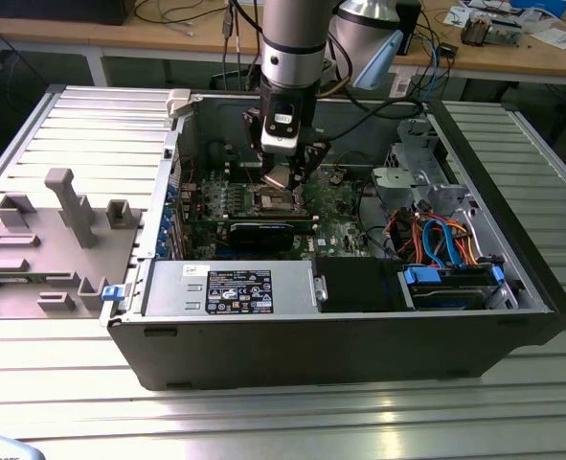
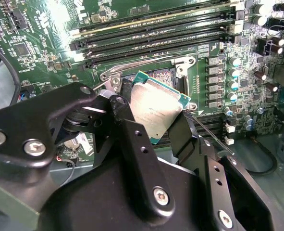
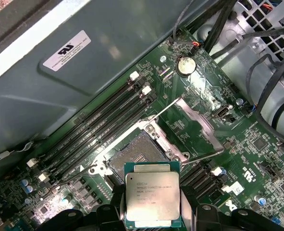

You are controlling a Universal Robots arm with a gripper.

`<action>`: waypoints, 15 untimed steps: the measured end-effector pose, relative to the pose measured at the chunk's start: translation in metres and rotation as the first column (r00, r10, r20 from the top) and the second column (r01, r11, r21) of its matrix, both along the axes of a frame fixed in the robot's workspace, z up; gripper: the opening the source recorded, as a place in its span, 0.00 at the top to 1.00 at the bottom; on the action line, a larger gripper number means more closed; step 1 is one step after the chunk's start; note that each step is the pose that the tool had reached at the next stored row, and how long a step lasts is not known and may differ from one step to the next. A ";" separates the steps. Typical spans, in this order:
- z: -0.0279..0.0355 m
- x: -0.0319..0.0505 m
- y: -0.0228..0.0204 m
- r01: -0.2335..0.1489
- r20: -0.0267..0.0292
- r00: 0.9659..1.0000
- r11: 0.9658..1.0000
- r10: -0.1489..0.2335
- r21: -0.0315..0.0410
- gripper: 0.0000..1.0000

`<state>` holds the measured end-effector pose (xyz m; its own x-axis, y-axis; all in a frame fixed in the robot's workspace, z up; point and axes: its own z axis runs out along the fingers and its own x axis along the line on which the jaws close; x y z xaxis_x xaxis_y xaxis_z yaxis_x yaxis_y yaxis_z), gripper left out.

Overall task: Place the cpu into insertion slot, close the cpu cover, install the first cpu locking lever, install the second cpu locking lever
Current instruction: 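Place the cpu into insertion slot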

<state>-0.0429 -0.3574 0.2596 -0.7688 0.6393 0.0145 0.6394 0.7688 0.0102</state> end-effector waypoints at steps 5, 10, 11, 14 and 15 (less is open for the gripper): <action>-0.0001 0.0000 0.0000 0.005 0.000 1.000 1.000 -0.005 0.000 0.45; -0.0003 0.0000 0.0000 0.012 0.000 1.000 1.000 -0.012 0.000 0.45; -0.0004 0.0000 0.0000 0.015 0.000 1.000 1.000 -0.015 0.000 0.45; -0.0006 0.0000 0.0000 0.023 0.000 1.000 1.000 -0.023 0.000 0.45; -0.0006 0.0000 0.0000 0.025 0.000 1.000 1.000 -0.025 0.000 0.45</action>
<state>-0.0429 -0.3574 0.2590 -0.7528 0.6581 0.0144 0.6583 0.7527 0.0102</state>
